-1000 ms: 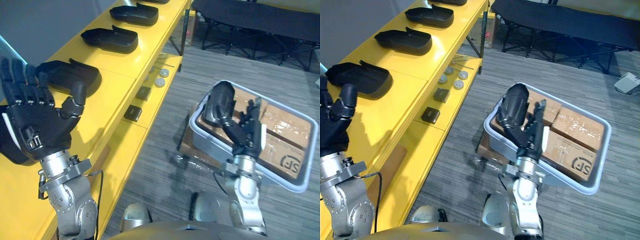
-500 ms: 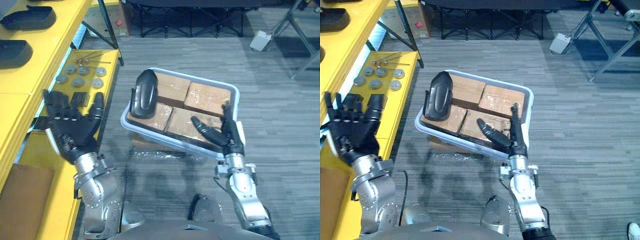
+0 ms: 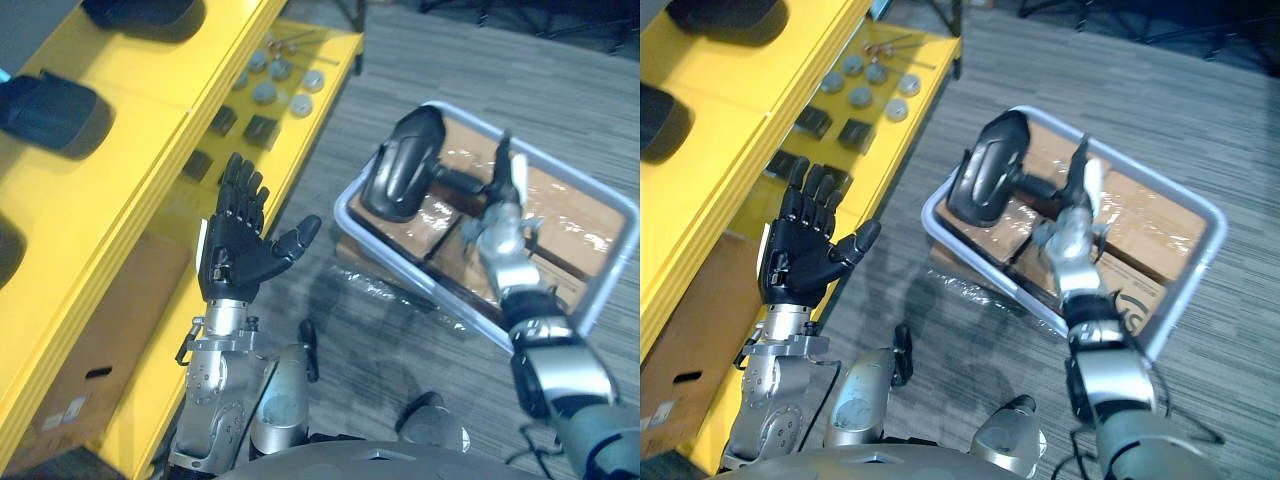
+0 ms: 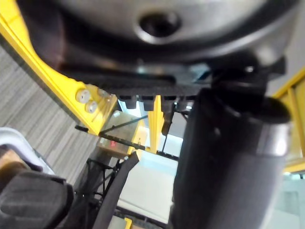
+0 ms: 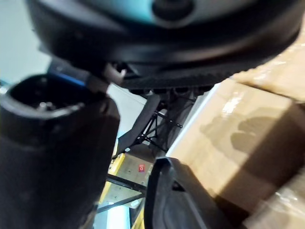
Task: Walk over and take three plastic housings, then place them on the shelf
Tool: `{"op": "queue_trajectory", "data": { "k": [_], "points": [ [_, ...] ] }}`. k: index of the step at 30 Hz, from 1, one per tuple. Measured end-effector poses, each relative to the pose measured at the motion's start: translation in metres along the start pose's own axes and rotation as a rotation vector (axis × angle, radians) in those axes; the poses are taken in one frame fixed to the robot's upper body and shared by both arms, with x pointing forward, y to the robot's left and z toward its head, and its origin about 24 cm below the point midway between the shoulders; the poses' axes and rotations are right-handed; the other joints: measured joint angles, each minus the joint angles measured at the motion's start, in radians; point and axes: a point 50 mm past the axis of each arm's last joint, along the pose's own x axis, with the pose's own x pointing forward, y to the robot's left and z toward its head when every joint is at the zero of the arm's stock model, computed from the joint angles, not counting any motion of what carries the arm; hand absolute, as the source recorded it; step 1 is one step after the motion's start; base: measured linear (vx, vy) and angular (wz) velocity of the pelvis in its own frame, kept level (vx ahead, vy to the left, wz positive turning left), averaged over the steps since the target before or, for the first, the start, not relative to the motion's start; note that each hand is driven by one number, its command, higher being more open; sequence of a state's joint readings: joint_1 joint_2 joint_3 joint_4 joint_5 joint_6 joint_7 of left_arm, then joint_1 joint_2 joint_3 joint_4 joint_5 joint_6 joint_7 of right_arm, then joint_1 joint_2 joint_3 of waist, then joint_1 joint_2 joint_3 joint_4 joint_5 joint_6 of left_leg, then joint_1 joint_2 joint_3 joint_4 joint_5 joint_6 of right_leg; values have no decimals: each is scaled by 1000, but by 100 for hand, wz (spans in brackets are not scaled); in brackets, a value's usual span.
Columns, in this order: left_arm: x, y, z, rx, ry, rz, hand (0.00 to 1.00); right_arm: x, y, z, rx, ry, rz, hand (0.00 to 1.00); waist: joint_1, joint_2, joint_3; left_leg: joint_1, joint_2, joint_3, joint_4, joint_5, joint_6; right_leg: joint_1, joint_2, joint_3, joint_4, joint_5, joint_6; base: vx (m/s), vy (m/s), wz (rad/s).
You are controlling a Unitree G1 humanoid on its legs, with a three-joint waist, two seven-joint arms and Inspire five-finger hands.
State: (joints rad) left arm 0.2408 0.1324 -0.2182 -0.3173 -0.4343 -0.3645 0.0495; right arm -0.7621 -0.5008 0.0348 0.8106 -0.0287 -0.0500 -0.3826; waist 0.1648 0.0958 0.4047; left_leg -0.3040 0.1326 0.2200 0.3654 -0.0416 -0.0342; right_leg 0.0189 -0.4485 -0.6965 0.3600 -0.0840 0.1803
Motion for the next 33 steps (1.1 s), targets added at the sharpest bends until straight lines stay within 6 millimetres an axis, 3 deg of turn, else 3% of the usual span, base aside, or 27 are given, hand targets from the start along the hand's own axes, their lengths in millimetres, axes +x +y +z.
{"op": "queue_trajectory", "data": {
  "k": [4, 9, 12, 15, 16, 19, 22, 24, 33],
  "points": [
    [-3, -12, -13, -19, 63, -78, 100, 27, -33, 27, -35, -28, -130, 100, 39, 21, 22, -67, -7, -25, 15, 8, 10, -33, 0, -26, -2, 1, 1, -31, 0, 21],
    [-4, -26, -37, -38, 160, -146, 100, 35, -43, 22, -88, 100, -214, 100, 69, 45, 45, -102, -13, -42, 23, 15, 20, -46, 0, -45, -1, 7, -2, -10, -18, 12],
    [1, -29, -37, -44, 151, -141, 100, 40, -56, 17, -96, 210, -251, 100, 86, 78, 70, -125, -16, -51, 33, 19, 25, -57, -1, -49, 3, 7, -2, -37, -19, 7],
    [1, -29, -41, -69, 171, -113, 100, 40, -57, 12, -117, 260, -229, 100, 106, 87, 76, -144, -16, -50, 34, 25, 29, -78, -2, -47, 4, 7, -2, -39, -22, 0],
    [0, -29, -43, -70, 178, -113, 100, 40, -61, 12, -129, 262, -226, 0, 108, 89, 76, -144, -16, -50, 33, 26, 30, -78, -2, -48, 4, 6, -2, -37, -28, 2],
    [-1, -31, -45, -74, 195, -115, 100, 46, -72, 19, -145, 284, -204, 0, 120, 93, 78, -150, -18, -52, 27, 38, 31, -85, -2, -53, 6, -1, -11, -60, -37, 2],
    [-1, -32, -46, -78, 204, -116, 100, 47, -90, 16, -330, 297, -180, 0, 126, 93, 78, -152, -24, -60, -2, 64, 29, -94, -3, -61, 12, -19, -33, -80, -45, 8],
    [-1, -32, -46, -76, 205, -115, 100, 49, -102, 18, -425, 296, -166, 0, 125, 94, 78, -150, -34, -68, -27, 85, 24, -101, -6, -64, 27, -33, -31, -100, -30, 10],
    [-2, -29, -51, -66, 226, -116, 100, 47, -98, 20, -764, 357, -173, 0, 134, 97, 76, -106, -39, -83, -152, 173, 7, -106, -5, -81, 63, -58, -36, -59, -53, 8]
  ]
}}
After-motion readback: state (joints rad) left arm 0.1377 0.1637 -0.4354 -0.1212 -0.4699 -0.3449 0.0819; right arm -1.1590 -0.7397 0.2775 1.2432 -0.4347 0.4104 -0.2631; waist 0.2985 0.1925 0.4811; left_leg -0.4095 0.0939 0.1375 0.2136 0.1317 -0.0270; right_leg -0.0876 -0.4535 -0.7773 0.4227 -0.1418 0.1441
